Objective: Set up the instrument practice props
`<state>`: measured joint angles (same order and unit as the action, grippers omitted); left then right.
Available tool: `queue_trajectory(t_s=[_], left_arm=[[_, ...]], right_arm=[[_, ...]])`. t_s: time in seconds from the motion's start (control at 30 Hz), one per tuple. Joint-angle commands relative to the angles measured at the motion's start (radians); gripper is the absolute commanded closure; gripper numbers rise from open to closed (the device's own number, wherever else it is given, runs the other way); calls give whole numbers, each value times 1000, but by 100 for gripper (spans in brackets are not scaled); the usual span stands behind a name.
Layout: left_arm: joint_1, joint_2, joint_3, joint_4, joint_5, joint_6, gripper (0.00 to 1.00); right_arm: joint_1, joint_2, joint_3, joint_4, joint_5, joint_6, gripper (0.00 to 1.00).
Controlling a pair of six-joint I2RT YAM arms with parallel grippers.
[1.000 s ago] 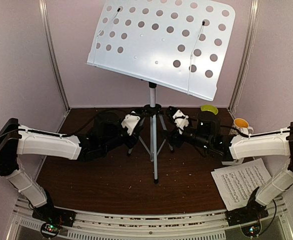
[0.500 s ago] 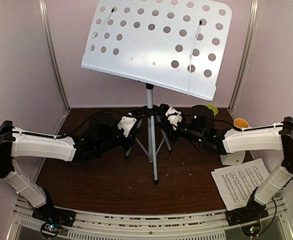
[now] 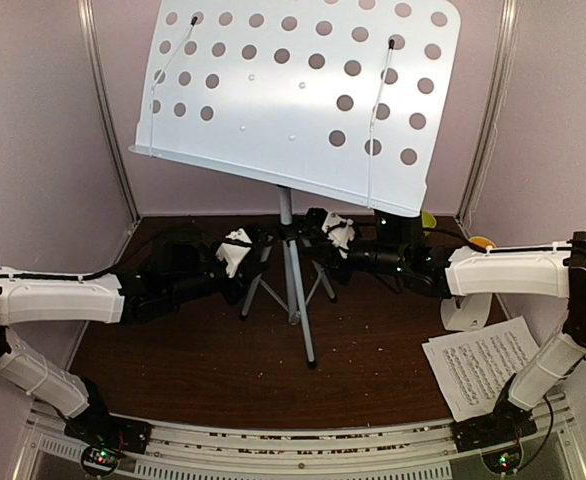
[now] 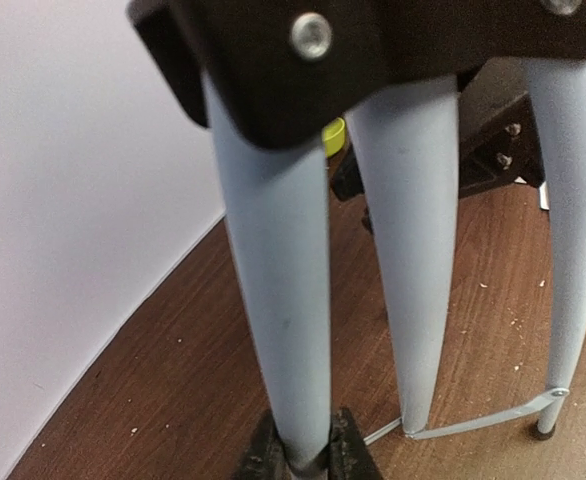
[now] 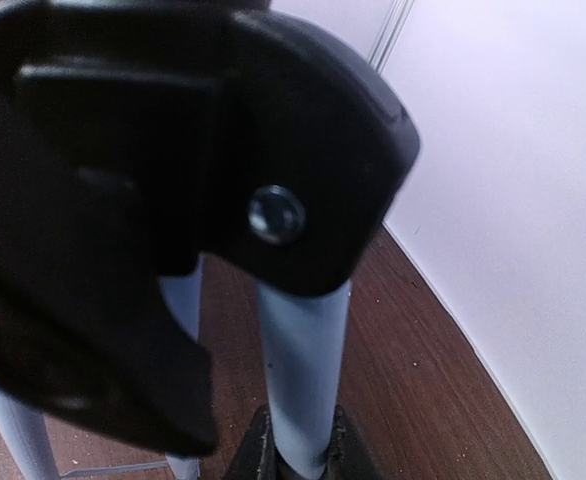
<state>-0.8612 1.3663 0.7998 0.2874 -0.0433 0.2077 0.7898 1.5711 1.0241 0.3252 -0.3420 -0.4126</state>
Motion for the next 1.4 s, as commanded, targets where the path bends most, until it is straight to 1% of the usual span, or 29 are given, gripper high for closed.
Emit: queue_trajectory(t_s=[0.0,0.17,0.3,0.4,0.53,0.63,0.67,0.73,0.87,0.93,1.03,1.1,1.17,1.27,1.37], left_arm=[[81,-73,-22,-124,-60,58,100],[88,-13,17,-124,-15,7,100],[80,51,46,-73,-16,-67,100],[57,77,48,-43,-53,-77,100],[33,103,64,-55,-73,-69,100],[22,94,55,-42,-85,-65,100],[18,90,48,-35,-85,-65,100],[11,79,40,-28,-89,-66,100],[-3,78,46,-40,-98,-65,100],[-10,81,51,-46,-104,-72,100],[-16,86,51,-50,-114,-86,100],[-18,87,43,-43,-125,-96,100],[-18,88,38,-37,-133,-104,100],[-18,89,36,-32,-142,-114,100],[-18,89,38,-30,-144,-116,100]], right_arm=[[-111,-13,61,-63,98,-9,100],[-118,65,176,-122,49,8,100],[-115,116,202,-73,38,39,100],[-115,142,220,-64,41,44,100],[-110,128,213,-65,30,45,93],[-96,86,170,-41,34,42,86],[-89,74,154,-35,38,43,81],[-76,48,132,-34,50,47,69],[-44,-17,70,-5,78,85,41],[-31,-56,32,-5,87,127,34],[-19,-124,-34,-12,107,234,30],[-16,-165,-102,12,75,365,29],[-3,-190,-168,31,45,459,29],[40,-203,-268,70,40,548,29],[77,-168,-318,95,32,600,30]])
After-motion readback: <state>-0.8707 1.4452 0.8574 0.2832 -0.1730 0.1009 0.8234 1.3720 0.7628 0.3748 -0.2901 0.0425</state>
